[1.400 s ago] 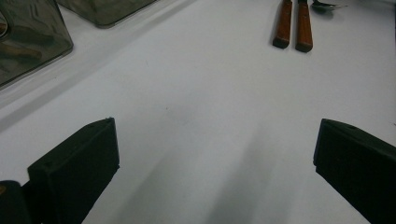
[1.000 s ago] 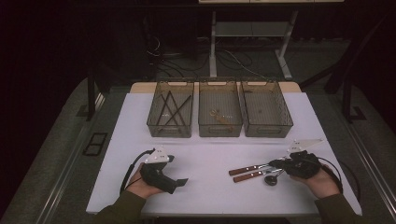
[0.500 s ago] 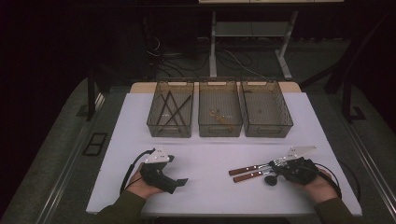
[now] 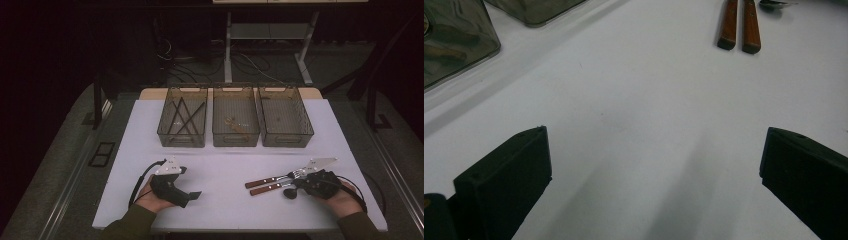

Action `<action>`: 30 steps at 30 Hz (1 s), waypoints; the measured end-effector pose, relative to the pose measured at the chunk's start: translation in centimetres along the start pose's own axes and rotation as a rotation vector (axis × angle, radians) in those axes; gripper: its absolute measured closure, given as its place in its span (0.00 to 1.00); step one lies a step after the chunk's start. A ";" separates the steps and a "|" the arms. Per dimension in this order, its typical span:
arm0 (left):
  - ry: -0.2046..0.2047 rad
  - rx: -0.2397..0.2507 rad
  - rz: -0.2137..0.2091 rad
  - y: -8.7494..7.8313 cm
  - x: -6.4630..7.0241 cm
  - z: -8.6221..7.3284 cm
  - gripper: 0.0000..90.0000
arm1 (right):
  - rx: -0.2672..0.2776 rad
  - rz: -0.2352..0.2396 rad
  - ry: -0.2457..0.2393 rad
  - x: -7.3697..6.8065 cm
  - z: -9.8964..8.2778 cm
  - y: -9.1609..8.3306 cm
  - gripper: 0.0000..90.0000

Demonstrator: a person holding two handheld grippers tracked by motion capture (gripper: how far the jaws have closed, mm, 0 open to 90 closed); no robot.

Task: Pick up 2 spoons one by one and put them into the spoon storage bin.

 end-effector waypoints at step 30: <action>0.001 -0.006 -0.002 0.1 0.0 -0.1 0.00 | -0.021 0.032 0.002 -0.8 -1.7 -1.6 1.00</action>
Point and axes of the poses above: each handheld gripper's, and its own axes: y roughly forward along the jaws, z roughly out of its top, x roughly to its right, the point moved 7 cm from there along y, roughly forward along the jaws, and after that the axes turned 12 degrees about -z, right-handed, at the moved point
